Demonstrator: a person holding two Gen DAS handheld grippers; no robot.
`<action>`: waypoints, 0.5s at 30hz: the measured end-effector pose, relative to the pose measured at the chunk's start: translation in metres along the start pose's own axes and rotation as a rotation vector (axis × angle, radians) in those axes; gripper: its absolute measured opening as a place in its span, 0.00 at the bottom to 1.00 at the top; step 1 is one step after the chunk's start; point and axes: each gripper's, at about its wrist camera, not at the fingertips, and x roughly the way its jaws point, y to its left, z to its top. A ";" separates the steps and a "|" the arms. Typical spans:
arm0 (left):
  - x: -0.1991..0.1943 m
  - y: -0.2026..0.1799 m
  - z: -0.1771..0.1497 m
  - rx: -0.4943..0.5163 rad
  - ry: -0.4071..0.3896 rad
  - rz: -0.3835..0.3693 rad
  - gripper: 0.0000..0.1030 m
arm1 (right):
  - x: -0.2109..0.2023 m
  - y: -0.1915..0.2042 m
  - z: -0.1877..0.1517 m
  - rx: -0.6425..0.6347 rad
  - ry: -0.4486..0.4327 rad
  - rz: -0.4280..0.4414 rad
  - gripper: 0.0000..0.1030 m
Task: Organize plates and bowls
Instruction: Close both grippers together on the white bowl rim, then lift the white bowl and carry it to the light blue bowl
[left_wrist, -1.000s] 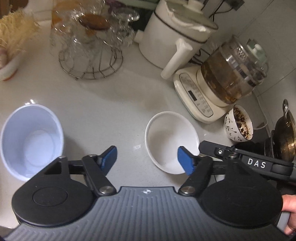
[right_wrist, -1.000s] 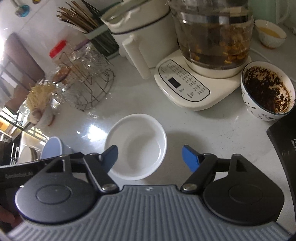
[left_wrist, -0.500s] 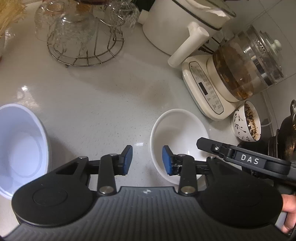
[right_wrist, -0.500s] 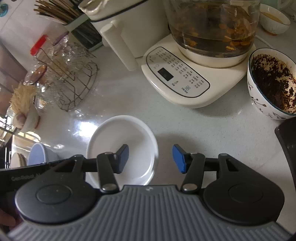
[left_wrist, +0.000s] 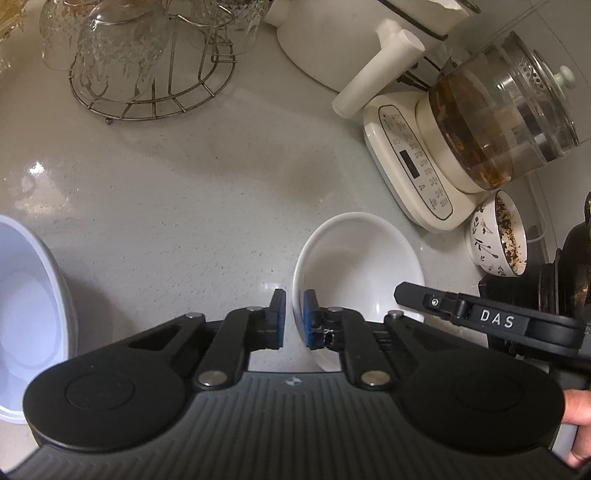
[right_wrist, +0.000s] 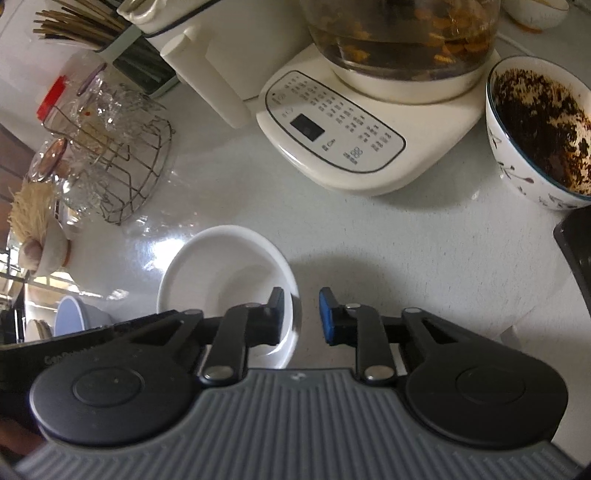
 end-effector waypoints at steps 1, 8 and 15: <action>0.000 0.000 -0.001 0.004 -0.002 -0.004 0.11 | 0.000 0.000 0.000 0.006 0.006 0.003 0.15; -0.002 -0.002 -0.001 0.037 0.003 0.000 0.11 | -0.002 0.005 0.001 -0.006 -0.018 0.002 0.11; -0.007 0.000 0.000 0.035 -0.003 -0.006 0.11 | -0.006 0.009 0.001 -0.007 -0.014 0.011 0.11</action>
